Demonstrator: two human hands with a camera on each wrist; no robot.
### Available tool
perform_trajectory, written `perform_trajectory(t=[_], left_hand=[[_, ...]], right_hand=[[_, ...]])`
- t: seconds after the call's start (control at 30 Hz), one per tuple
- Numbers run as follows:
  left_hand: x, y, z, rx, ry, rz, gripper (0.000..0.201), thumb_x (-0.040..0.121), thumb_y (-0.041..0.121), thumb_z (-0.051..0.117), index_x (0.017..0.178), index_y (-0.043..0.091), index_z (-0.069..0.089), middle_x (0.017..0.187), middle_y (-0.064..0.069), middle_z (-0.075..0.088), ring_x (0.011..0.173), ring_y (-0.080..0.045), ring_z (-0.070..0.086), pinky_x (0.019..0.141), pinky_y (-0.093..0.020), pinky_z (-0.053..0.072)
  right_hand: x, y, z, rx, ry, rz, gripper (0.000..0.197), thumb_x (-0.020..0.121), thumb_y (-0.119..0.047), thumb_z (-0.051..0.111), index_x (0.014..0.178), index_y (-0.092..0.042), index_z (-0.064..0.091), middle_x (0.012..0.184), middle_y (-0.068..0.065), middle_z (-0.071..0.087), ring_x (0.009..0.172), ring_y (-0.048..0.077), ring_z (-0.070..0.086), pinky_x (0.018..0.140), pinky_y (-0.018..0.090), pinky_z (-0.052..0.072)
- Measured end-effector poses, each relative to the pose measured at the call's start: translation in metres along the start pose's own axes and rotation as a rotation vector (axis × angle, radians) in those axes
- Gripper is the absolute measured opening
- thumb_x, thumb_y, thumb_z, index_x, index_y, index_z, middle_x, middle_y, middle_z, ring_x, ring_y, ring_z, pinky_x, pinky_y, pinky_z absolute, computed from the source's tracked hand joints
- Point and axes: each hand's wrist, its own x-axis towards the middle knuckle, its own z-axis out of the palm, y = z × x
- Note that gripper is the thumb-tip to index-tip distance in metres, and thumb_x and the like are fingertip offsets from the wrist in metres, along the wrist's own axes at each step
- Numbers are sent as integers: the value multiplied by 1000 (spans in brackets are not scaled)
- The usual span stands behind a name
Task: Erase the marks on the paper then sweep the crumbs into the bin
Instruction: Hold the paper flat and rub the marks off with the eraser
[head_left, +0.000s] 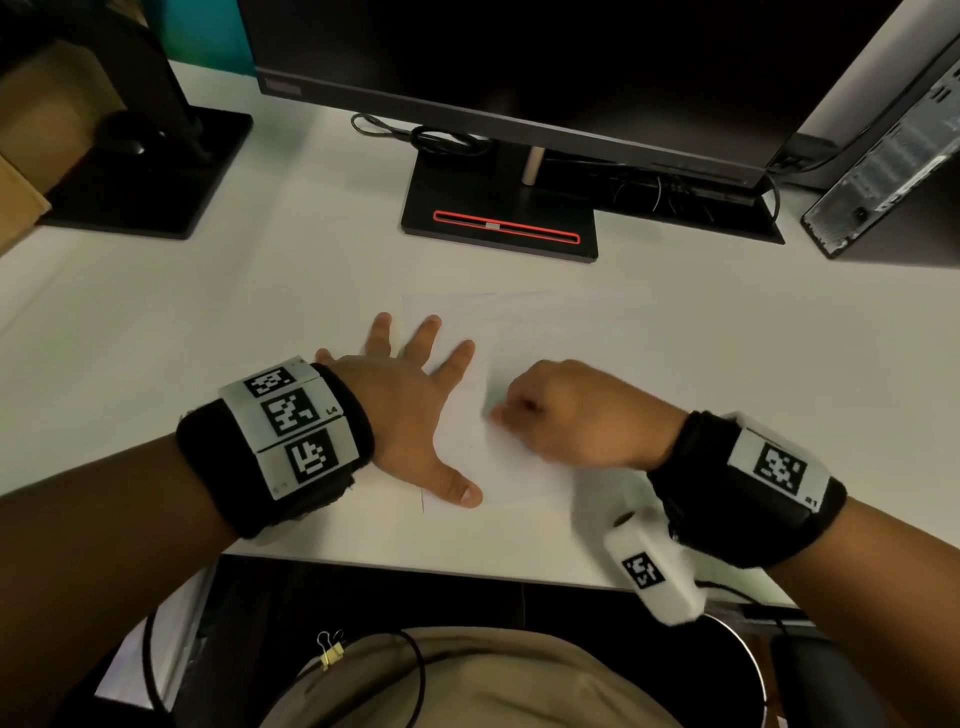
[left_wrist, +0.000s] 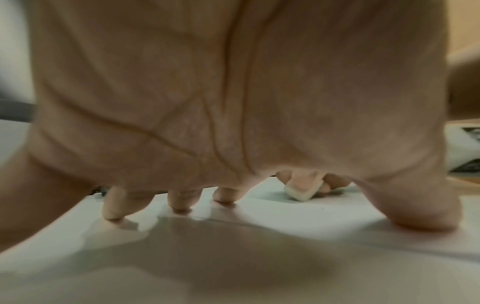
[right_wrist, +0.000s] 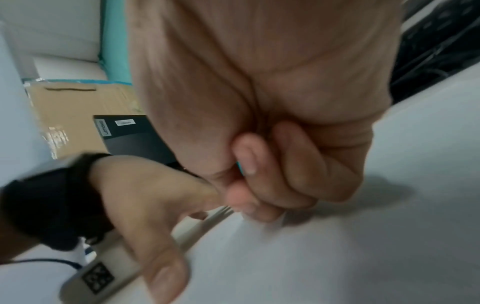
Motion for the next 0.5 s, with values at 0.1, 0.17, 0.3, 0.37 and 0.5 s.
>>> perform_trajectory(t=[0.1,0.17,0.3,0.37,0.5], left_hand=[[-1,1,-1,1,3,0,144,52,100,54,146,41,-38,155,5,-46,147,-42,-29,111,-75,18],[-1,1,-1,0,7,-2,144,52,100,54,146,41,-37,155,4,-46,147,-42,-29,111,-76,18],[0,1,0,-1,1,-5,144,52,100,53,146,41,-38,155,5,-46,147,-42,-29,111,-76,18],[0,1,-1,0,1,-2,143,52,100,54,145,41,-38,155,5,-46,147,-42,-29,111,-76,18],[0,1,0,-10,7,-1,144,51,101,53,145,42,-38,155,5,-46,147,-42,-30,111,-77,17]], right_hand=[[5,5,-6,30,-3,62,51,103,-40,47,76,-1,63,71,11,67,62,19,54,66,36,47],[8,12,-15,60,74,120,51,103,-39,46,75,1,62,67,8,64,61,22,54,62,33,43],[1,-5,1,18,-2,-6,50,104,-37,46,80,2,64,77,15,69,66,25,59,64,34,47],[2,-6,2,23,-34,-4,50,104,-39,46,78,1,63,76,15,70,62,20,55,64,35,47],[11,6,-11,57,70,95,49,104,-37,45,68,-8,59,73,10,68,62,19,54,59,30,40]])
